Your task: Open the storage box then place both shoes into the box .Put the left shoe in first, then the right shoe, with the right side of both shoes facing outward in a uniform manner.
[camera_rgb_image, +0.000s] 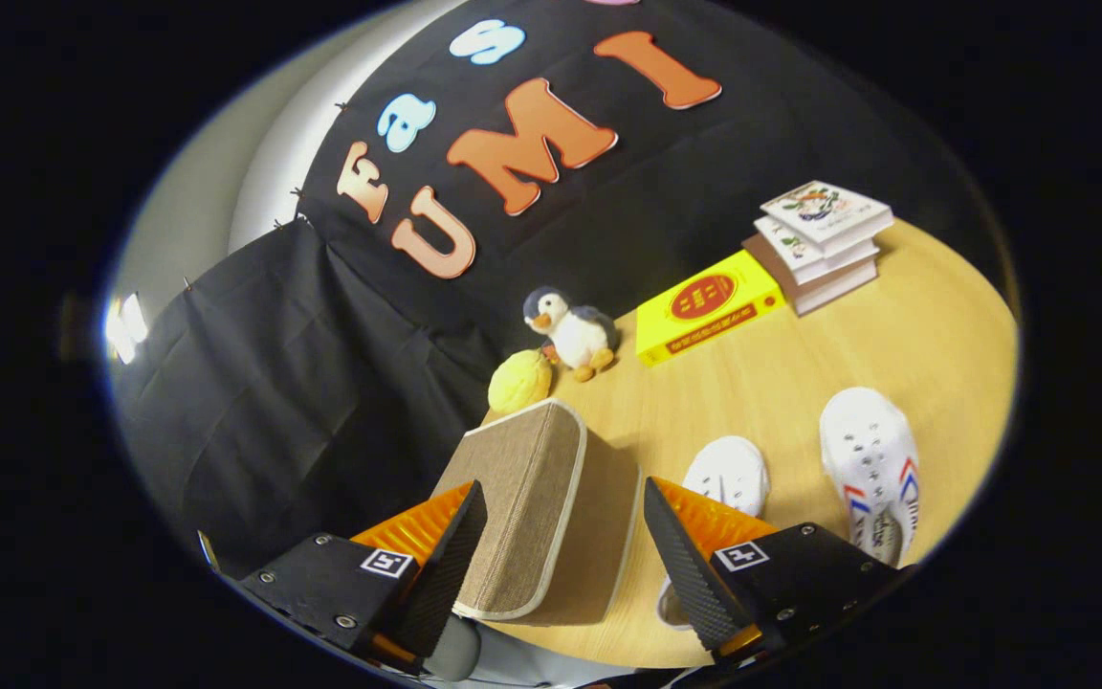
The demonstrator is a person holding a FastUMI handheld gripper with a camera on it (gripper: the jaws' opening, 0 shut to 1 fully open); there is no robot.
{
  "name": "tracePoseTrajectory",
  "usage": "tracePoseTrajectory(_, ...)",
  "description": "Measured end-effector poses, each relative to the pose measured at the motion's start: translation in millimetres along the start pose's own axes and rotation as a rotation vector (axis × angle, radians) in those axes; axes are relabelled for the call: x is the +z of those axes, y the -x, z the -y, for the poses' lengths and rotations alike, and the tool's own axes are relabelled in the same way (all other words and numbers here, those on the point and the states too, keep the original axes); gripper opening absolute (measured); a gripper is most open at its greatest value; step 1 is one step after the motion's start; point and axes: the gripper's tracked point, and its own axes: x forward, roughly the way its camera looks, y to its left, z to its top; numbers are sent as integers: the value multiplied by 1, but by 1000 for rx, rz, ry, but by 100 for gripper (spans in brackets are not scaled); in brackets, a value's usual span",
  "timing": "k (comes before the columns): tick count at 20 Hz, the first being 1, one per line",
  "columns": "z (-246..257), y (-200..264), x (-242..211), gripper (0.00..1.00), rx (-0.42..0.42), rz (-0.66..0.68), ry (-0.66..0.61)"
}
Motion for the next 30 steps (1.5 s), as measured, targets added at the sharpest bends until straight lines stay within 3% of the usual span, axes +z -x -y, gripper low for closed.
tracePoseTrajectory(6, -15, -54, -51, 98, 161, -168, -242)
tracePoseTrajectory(9, -30, -60, -66, 98, 270, -222, -353)
tracePoseTrajectory(11, -32, -60, -78, 98, 294, -258, -370)
tracePoseTrajectory(20, -36, -45, -53, 94, 420, -215, -520)
tracePoseTrajectory(27, -51, -38, -56, 59, 461, -233, -536)
tracePoseTrajectory(30, -60, -40, -59, 36, 474, -243, -538)
